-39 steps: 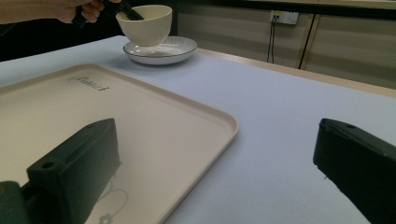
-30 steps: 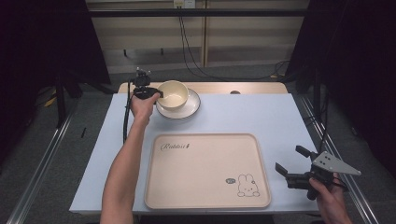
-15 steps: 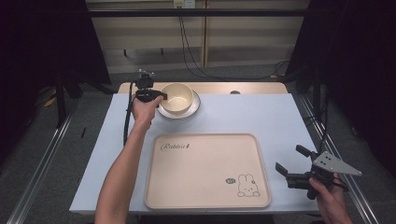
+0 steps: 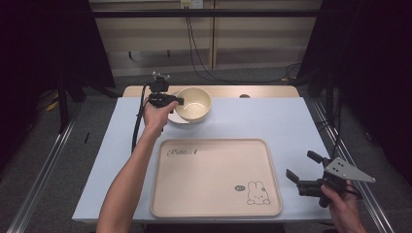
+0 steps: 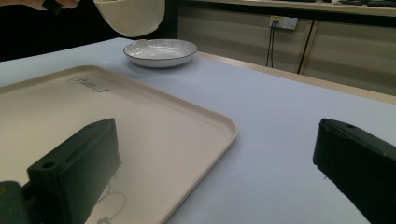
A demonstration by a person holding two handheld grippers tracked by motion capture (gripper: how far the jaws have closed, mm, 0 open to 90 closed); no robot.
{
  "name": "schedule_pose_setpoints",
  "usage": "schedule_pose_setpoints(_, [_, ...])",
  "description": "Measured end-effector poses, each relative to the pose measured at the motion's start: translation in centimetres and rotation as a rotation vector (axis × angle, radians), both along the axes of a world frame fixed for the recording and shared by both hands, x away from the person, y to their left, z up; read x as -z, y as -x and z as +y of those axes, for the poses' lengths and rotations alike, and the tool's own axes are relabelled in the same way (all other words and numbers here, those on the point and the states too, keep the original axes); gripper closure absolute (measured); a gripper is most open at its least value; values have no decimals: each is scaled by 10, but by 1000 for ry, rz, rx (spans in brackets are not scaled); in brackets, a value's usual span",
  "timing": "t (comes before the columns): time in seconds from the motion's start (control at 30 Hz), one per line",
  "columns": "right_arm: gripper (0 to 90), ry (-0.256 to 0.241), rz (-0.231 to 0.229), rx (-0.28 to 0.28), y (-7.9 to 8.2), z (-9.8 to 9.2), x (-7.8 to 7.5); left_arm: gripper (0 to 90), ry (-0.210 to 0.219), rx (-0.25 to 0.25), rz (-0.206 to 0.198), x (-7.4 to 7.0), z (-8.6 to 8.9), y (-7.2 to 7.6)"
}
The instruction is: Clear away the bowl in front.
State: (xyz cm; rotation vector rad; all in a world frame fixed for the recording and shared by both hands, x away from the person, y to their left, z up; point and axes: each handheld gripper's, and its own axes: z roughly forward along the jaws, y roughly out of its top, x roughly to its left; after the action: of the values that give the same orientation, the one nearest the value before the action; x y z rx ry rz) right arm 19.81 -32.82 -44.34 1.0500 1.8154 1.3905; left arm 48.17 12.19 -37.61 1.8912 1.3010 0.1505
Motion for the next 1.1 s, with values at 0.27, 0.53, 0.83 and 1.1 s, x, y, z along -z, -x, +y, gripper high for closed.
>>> schedule_pose_setpoints(0.27, [4,2,6,-3,0,0,0,833,5,64,4,-2,-13,5])
schedule_pose_setpoints(0.53, [4,3,1,-3,0,1,1,833,15,105,4,-2,-31,12])
schedule_pose_setpoints(0.83, [3,2,-3,-2,0,1,1,832,27,177,22,2,-51,18])
schedule_pose_setpoints(1.1, [4,0,-3,-7,0,1,1,833,29,221,24,3,-67,25])
